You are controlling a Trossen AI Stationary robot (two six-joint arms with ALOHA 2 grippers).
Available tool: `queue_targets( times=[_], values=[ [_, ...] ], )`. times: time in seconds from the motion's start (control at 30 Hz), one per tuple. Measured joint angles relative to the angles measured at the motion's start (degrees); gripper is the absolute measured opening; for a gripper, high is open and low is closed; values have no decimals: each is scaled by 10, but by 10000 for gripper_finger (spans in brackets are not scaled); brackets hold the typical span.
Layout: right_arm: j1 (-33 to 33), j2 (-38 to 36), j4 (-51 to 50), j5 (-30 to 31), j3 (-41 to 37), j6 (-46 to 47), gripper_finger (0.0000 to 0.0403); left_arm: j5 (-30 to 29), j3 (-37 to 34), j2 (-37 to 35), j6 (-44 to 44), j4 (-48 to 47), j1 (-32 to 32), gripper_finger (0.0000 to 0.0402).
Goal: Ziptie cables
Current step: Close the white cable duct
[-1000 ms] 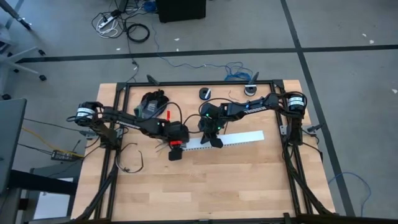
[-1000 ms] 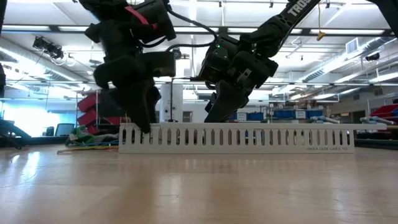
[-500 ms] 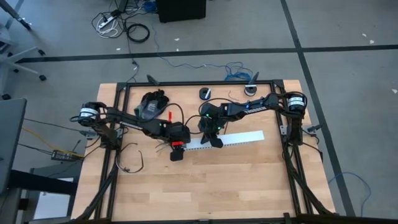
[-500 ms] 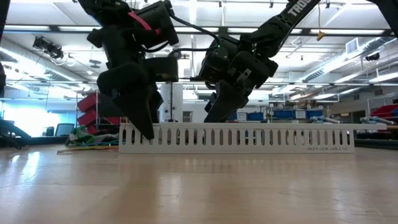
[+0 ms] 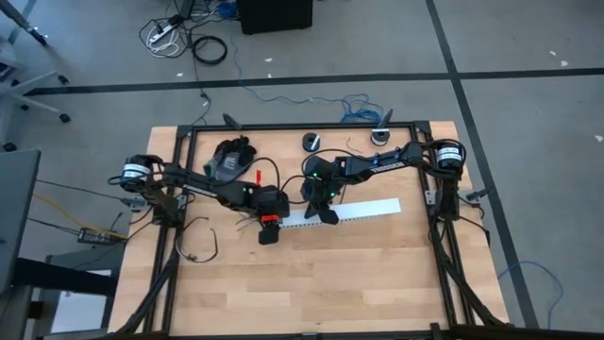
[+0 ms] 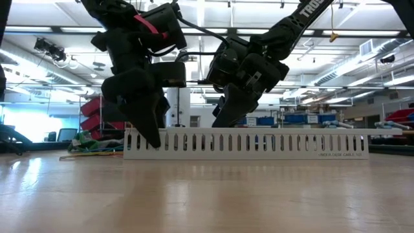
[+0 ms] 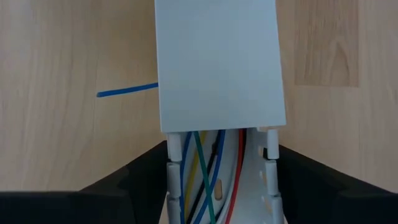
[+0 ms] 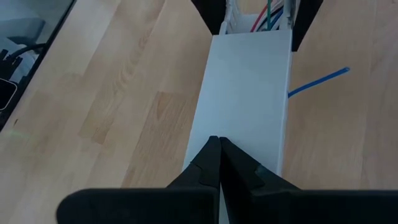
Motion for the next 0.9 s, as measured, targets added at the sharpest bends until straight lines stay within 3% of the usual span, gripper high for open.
queue_targets(
  times=[0.9],
  values=[
    [0, 17, 52, -5, 3, 5, 0, -4, -1, 1, 2, 16, 0, 243]
  ],
)
